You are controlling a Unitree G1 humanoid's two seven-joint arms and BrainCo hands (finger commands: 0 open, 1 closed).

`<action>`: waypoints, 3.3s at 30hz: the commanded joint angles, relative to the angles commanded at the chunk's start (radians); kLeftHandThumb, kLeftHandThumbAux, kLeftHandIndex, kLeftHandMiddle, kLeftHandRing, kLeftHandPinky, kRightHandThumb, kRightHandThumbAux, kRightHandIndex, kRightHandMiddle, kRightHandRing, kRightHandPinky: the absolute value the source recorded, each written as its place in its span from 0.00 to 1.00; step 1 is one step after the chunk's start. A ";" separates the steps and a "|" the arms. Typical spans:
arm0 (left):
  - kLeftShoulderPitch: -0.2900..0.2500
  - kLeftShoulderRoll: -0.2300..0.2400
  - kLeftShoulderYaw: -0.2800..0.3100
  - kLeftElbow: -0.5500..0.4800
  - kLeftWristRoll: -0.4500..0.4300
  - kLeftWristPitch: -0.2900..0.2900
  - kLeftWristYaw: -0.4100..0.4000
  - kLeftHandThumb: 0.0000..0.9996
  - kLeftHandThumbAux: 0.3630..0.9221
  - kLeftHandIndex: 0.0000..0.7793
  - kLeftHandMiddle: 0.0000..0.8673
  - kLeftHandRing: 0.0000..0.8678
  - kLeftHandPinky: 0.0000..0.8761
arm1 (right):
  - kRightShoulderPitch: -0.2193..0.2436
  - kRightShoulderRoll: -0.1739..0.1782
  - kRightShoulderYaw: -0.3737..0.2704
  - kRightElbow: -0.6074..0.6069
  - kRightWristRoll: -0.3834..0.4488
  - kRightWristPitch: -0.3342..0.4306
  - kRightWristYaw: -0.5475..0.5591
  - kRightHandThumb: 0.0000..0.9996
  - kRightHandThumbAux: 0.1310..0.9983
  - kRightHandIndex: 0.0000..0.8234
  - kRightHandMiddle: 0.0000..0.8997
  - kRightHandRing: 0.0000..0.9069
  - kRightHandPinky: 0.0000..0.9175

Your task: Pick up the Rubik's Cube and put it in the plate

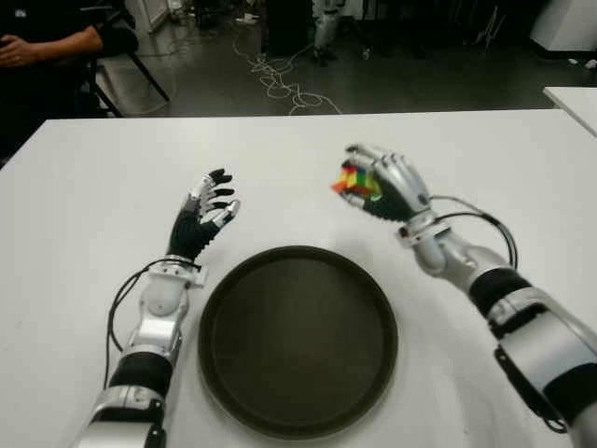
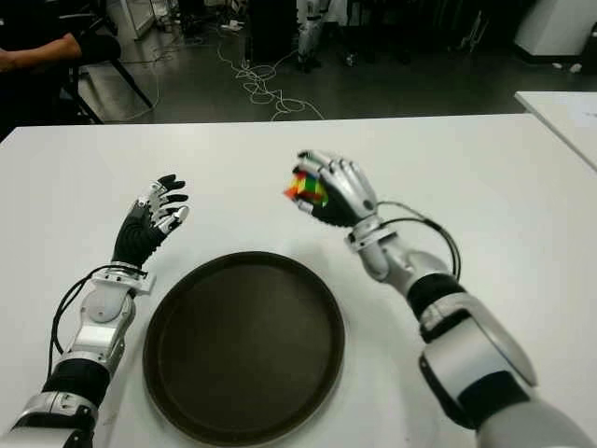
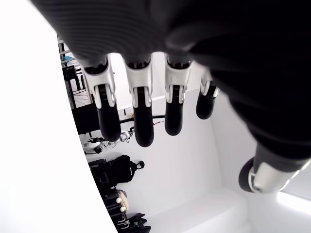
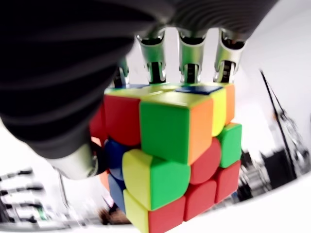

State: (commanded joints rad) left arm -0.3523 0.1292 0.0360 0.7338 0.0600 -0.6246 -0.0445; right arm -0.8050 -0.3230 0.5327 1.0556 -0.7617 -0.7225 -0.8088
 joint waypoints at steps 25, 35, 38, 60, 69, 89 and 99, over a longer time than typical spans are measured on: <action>0.002 0.002 -0.005 -0.010 0.018 0.004 0.016 0.15 0.35 0.18 0.23 0.25 0.27 | 0.255 -0.035 -0.048 -0.490 0.088 -0.015 0.453 0.82 0.66 0.44 0.56 0.62 0.64; -0.001 0.000 -0.005 0.004 0.017 -0.012 0.027 0.16 0.37 0.19 0.23 0.25 0.24 | 0.286 -0.069 -0.060 -0.613 0.198 -0.012 0.745 0.82 0.66 0.45 0.54 0.56 0.57; -0.003 0.001 -0.005 0.011 0.018 -0.015 0.027 0.17 0.37 0.19 0.23 0.25 0.25 | 0.291 -0.072 -0.064 -0.632 0.230 -0.007 0.815 0.82 0.66 0.45 0.54 0.54 0.56; 0.002 0.008 -0.007 0.010 0.015 -0.030 0.008 0.15 0.36 0.18 0.22 0.25 0.27 | 0.336 -0.098 -0.099 -0.835 0.488 0.174 1.301 0.82 0.66 0.46 0.53 0.53 0.52; 0.003 0.004 -0.005 0.010 0.008 -0.021 0.008 0.17 0.37 0.18 0.23 0.25 0.28 | 0.338 -0.077 -0.118 -0.822 0.557 0.153 1.371 0.82 0.66 0.46 0.54 0.57 0.57; -0.001 0.010 -0.012 0.013 0.021 -0.023 0.005 0.14 0.37 0.17 0.21 0.25 0.31 | 0.462 0.076 -0.138 -0.830 0.581 0.234 1.292 0.84 0.64 0.49 0.60 0.69 0.68; 0.004 0.006 -0.013 0.006 0.017 -0.029 0.006 0.15 0.36 0.16 0.20 0.23 0.28 | 0.489 0.115 -0.149 -0.805 0.599 0.197 1.270 0.84 0.64 0.53 0.51 0.54 0.54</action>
State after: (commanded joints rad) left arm -0.3486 0.1354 0.0225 0.7399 0.0770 -0.6536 -0.0385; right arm -0.3156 -0.2077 0.3837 0.2510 -0.1630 -0.5252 0.4607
